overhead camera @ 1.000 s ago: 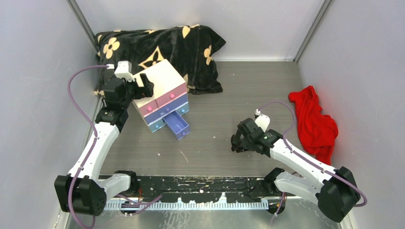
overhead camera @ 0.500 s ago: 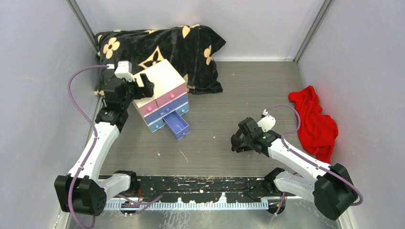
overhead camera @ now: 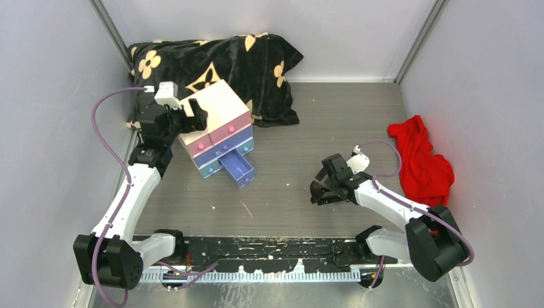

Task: Organize the makeup
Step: Pick up the makeup brush from the center of the board.

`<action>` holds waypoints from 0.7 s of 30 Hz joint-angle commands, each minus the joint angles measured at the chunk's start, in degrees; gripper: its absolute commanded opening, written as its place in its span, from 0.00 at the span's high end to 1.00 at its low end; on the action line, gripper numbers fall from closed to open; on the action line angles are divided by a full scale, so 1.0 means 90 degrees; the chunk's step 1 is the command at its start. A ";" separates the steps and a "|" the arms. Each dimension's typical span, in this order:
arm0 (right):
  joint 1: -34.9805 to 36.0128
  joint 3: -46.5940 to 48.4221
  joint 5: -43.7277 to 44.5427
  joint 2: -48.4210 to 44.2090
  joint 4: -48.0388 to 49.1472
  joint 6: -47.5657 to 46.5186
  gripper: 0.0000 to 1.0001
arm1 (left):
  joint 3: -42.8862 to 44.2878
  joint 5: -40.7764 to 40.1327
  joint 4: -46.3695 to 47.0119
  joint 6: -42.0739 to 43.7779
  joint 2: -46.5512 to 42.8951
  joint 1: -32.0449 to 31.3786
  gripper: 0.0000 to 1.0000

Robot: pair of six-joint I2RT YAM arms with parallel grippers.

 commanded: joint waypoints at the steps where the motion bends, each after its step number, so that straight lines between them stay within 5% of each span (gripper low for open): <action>1: -0.0106 -0.0128 -0.0037 -0.0046 0.0410 -0.0049 0.05 | -0.0130 0.0239 -0.0785 -0.0200 0.0236 -0.0039 0.00; 8: -0.0267 0.0053 -0.0124 0.0403 0.0759 -0.0490 0.10 | -0.0152 0.0170 -0.0802 -0.0182 0.0171 -0.0039 0.00; 16: -0.0398 0.0048 -0.0253 0.0727 0.0945 -0.0678 0.54 | -0.0148 0.0083 -0.0885 -0.0122 0.0019 -0.0039 0.00; 21: -0.0426 0.0041 -0.0391 0.0882 0.0986 -0.0763 0.57 | -0.0155 0.0041 -0.0891 -0.0093 -0.0077 -0.0042 0.00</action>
